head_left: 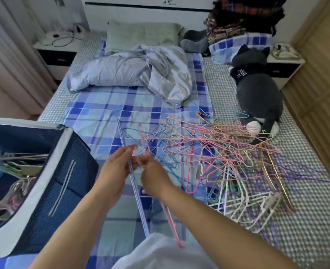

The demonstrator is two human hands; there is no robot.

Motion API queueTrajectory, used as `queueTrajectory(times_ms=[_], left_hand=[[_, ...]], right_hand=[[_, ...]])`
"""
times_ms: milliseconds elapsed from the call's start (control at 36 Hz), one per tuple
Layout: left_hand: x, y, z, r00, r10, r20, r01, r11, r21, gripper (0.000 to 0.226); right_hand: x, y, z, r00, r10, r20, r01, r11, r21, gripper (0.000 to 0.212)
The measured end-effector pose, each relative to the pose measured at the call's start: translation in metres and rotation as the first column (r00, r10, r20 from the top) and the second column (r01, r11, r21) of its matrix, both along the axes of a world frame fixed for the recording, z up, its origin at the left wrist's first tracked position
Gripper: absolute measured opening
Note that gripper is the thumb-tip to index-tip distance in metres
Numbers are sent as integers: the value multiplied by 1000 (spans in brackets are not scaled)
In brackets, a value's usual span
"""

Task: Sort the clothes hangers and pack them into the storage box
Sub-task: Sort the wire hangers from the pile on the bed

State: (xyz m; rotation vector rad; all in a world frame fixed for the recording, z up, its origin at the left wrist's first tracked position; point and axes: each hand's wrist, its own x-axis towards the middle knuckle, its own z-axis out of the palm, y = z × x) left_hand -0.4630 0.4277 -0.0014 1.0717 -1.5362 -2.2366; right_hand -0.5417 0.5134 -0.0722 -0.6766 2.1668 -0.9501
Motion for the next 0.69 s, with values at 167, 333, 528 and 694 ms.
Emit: queueTrajectory(times_ms=[167, 333, 528, 694], left_hand=[[26, -1, -28, 991, 90, 96, -74, 984, -159, 27], [64, -40, -54, 977, 123, 175, -115, 992, -55, 27], [90, -56, -74, 952, 72, 296, -53, 996, -72, 26], [105, -51, -85, 923, 126, 364, -102, 991, -84, 26]], right_hand=[[40, -11, -47, 965, 169, 199, -146, 981, -124, 68], [30, 94, -105, 962, -40, 269, -40, 958, 285, 54], [7, 169, -172, 967, 39, 253, -193, 761, 620, 18], [-55, 118, -182, 985, 82, 149, -157, 776, 611, 17]])
